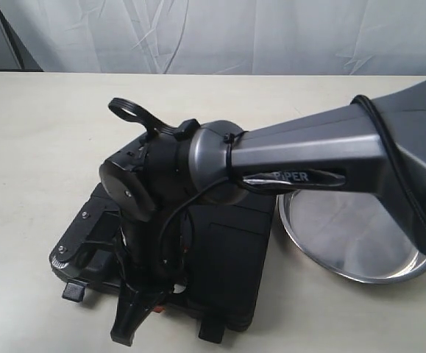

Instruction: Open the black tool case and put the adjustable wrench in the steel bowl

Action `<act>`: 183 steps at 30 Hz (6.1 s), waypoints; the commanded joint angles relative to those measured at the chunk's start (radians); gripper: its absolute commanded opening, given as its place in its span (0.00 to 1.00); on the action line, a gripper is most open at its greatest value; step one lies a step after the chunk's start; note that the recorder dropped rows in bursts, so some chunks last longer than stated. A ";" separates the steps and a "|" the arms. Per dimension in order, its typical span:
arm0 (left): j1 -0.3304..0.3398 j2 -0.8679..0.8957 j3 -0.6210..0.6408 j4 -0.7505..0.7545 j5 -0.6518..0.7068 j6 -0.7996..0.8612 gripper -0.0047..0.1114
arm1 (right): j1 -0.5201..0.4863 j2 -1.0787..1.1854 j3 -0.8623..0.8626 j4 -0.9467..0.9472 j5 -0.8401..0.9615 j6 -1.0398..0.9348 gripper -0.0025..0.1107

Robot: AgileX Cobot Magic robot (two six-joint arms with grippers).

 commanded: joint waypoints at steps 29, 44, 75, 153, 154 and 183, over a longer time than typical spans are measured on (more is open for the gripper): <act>0.004 -0.003 -0.005 0.005 -0.009 -0.001 0.04 | -0.003 -0.027 -0.005 0.029 -0.018 -0.001 0.01; 0.004 -0.003 -0.005 0.005 -0.009 -0.001 0.04 | -0.003 -0.018 -0.005 0.029 -0.067 -0.001 0.36; 0.004 -0.003 -0.005 0.005 -0.009 -0.001 0.04 | -0.003 -0.291 -0.005 -0.517 -0.068 0.202 0.01; 0.004 -0.003 -0.005 0.005 -0.009 -0.001 0.04 | -0.118 -0.203 -0.005 -0.031 -0.233 0.050 0.02; 0.004 -0.003 -0.005 0.005 -0.009 -0.001 0.04 | -0.099 -0.199 -0.005 -0.078 -0.248 0.057 0.02; 0.004 -0.003 -0.005 0.005 -0.013 -0.001 0.04 | -0.005 -0.184 0.020 0.064 0.001 0.067 0.01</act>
